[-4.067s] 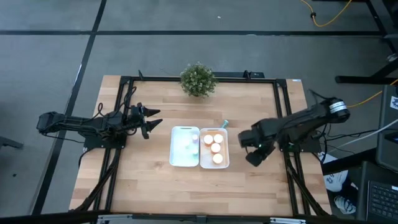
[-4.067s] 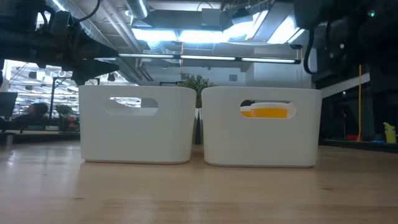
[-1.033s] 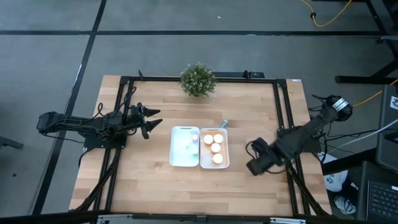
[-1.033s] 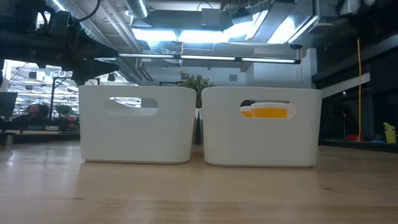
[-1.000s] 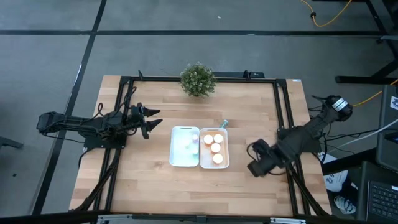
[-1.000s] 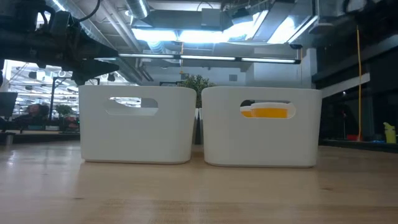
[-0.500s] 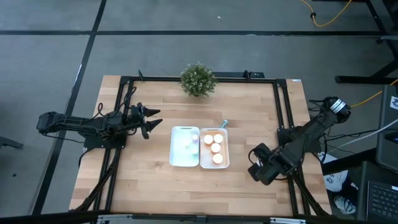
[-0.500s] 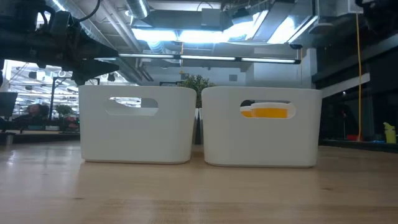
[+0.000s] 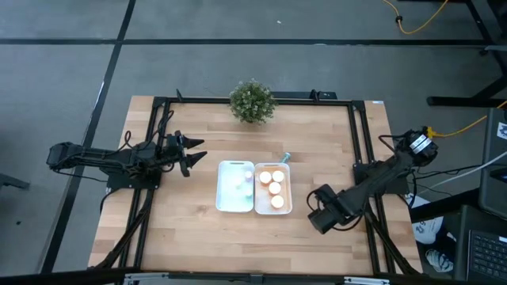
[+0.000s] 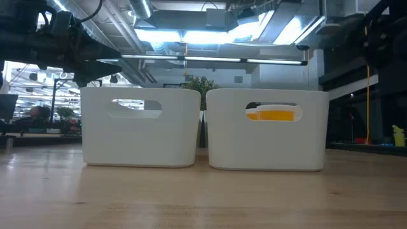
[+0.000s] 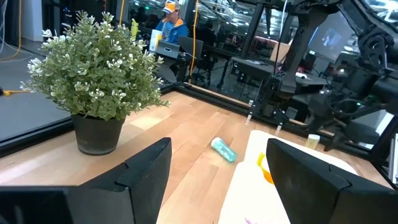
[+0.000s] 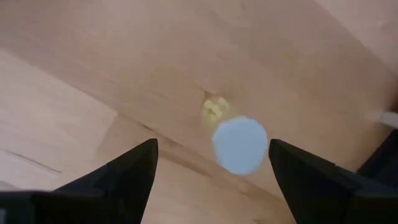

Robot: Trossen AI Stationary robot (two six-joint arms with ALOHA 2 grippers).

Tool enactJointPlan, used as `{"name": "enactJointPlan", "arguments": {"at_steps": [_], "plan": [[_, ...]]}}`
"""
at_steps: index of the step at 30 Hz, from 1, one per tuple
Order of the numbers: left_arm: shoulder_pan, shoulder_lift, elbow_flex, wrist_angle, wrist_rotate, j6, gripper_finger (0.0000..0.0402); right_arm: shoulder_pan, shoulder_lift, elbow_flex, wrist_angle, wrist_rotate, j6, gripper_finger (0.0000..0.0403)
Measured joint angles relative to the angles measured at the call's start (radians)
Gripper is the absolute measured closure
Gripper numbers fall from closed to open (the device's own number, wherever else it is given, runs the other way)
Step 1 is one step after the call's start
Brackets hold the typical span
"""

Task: Pick and place medicine bottles into bin by pill shape (circle, oval)
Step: Put the yellow tablet bottle into the left white bin

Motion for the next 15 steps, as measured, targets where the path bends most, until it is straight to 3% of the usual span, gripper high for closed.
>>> {"name": "enactJointPlan", "arguments": {"at_steps": [6,15], "plan": [[0.0,0.0,0.0,0.0,0.0,0.0,0.0147,-0.007,0.0,-0.022,0.018,0.0,-0.001,0.0108],[0.0,0.0,0.0,0.0,0.0,0.0,0.0147,-0.023,0.001,-0.025,0.02,0.019,-0.001,0.0182]]}}
